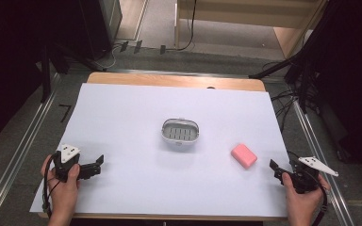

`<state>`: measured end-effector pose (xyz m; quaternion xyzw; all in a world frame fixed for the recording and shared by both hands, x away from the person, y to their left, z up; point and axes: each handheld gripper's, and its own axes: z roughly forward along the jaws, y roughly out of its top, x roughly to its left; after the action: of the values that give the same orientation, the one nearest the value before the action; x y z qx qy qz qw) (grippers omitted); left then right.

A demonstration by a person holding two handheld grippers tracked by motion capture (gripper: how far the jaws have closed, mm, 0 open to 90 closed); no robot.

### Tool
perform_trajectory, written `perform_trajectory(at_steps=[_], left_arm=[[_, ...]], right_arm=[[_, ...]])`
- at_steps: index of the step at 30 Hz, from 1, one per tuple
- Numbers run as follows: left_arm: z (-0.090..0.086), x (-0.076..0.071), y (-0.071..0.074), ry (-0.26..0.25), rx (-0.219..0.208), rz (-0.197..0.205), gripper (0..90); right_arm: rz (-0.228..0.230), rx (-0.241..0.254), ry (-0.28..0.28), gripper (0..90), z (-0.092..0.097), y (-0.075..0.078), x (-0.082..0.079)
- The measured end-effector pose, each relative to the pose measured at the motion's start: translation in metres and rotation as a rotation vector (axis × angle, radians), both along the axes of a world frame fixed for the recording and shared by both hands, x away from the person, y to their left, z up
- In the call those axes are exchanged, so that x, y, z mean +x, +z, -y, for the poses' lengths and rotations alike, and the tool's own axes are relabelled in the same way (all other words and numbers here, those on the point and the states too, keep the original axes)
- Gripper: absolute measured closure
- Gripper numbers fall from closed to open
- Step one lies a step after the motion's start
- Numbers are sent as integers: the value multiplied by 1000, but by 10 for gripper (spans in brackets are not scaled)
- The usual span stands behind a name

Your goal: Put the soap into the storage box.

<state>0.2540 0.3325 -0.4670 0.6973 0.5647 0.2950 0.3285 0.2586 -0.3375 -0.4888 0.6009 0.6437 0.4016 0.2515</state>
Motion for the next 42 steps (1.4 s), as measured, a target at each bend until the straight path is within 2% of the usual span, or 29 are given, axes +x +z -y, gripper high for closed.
perform_trajectory(at_steps=[4, 5, 6, 8, 11, 12, 13, 14, 15, 19, 22, 23, 26, 35, 42], left_arm=[[0, 0, 0, -2, 2, -2, 0], [0, 0, 0, -3, 0, 0, 0], [0, 0, 0, -2, 0, 1, 0], [0, 0, 0, -3, -1, 4, 0], [0, -1, 0, -6, -2, 5, 0], [0, -1, 0, -4, -3, 6, 0], [0, -1, 0, -4, -3, 6, 0], [0, -1, 0, -7, -4, 9, 0], [0, -2, 0, -8, 0, 14, 0], [1, -2, 0, -10, 4, 16, 0], [1, -2, 0, -10, 7, 19, 0], [1, -2, 0, -10, 7, 19, 0], [1, -3, 0, -14, 10, 23, 0], [2, -3, 1, -18, 14, 25, 0], [2, -3, 1, -20, 16, 24, 0]], right_arm=[[15, -14, -8, 244, -2, 1, -1], [24, -8, -3, 291, -2, 1, -1], [39, 0, 9, 357, -3, 2, -1], [55, -8, 55, 376, -5, 3, 3], [39, -49, 112, 403, -11, 6, 8], [28, -42, 139, 418, -15, 10, 9], [28, -42, 139, 418, -15, 10, 9], [24, -23, 159, 433, -16, 12, 10], [20, -3, 182, 380, -19, 18, 8], [27, -11, 196, 305, -22, 25, 5], [-8, -20, 246, 224, -26, 28, 7], [-8, -20, 246, 224, -26, 28, 7], [-47, -35, 304, 180, -32, 32, 13], [-110, -137, 389, 179, -52, 43, 28], [-147, -155, 431, 179, -61, 47, 36]])
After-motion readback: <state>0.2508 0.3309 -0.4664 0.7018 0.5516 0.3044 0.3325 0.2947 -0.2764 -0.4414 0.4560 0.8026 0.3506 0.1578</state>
